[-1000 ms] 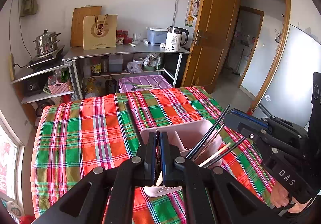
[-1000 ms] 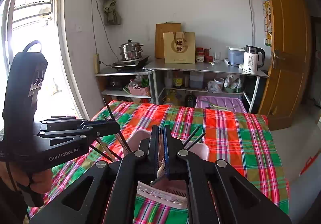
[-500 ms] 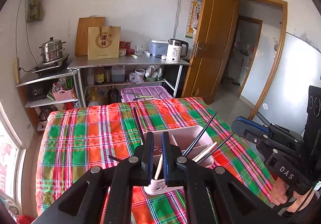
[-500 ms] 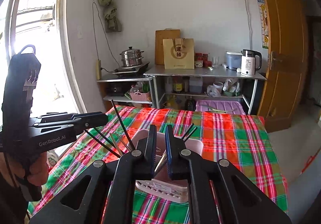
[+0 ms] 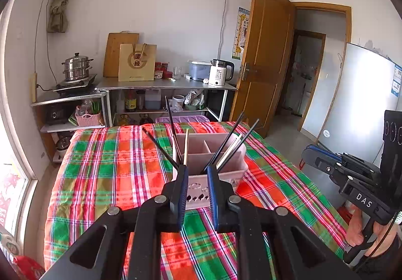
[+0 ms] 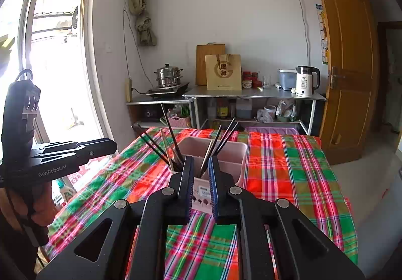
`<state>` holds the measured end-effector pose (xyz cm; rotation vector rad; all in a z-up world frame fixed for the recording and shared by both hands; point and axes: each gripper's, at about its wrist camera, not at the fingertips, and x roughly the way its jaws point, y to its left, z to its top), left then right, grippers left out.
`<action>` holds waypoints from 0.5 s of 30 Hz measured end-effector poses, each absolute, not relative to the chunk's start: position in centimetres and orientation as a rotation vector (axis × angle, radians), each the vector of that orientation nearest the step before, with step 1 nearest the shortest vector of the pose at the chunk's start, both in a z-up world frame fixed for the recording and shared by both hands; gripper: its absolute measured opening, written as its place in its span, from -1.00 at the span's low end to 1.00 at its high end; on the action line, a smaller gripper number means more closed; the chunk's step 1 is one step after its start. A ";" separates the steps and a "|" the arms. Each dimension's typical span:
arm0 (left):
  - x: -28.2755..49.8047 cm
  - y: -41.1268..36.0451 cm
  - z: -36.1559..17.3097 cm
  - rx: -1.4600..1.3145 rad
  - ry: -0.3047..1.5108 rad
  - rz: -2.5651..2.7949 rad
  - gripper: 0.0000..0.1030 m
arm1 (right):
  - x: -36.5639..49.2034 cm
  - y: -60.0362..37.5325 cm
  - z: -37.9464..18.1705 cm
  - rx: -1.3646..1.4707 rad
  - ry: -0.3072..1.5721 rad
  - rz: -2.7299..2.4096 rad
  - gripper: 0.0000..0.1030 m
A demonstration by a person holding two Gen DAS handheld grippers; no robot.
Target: Organize utensils
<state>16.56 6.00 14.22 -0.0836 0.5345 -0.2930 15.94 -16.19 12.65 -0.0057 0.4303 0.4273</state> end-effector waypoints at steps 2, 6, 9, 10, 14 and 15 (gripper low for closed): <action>14.8 5.7 13.2 -0.087 0.530 -0.283 -0.63 | 14.4 -16.4 11.7 -0.005 0.434 0.426 -0.75; 11.5 5.1 10.9 -0.097 0.528 -0.266 -0.61 | 11.7 -16.8 9.8 0.000 0.453 0.417 -0.73; 9.7 4.5 9.2 -0.090 0.548 -0.251 -0.61 | 9.9 -17.1 8.5 0.003 0.463 0.407 -0.41; 9.1 4.3 8.6 -0.082 0.553 -0.243 -0.61 | 9.3 -17.2 8.2 0.007 0.465 0.409 -0.34; 7.0 3.6 7.0 -0.072 0.566 -0.222 -0.60 | 7.6 -17.3 7.0 -0.002 0.479 0.410 -0.34; 6.5 3.6 6.7 -0.075 0.564 -0.222 -0.60 | 7.1 -17.3 6.8 -0.007 0.479 0.409 -0.34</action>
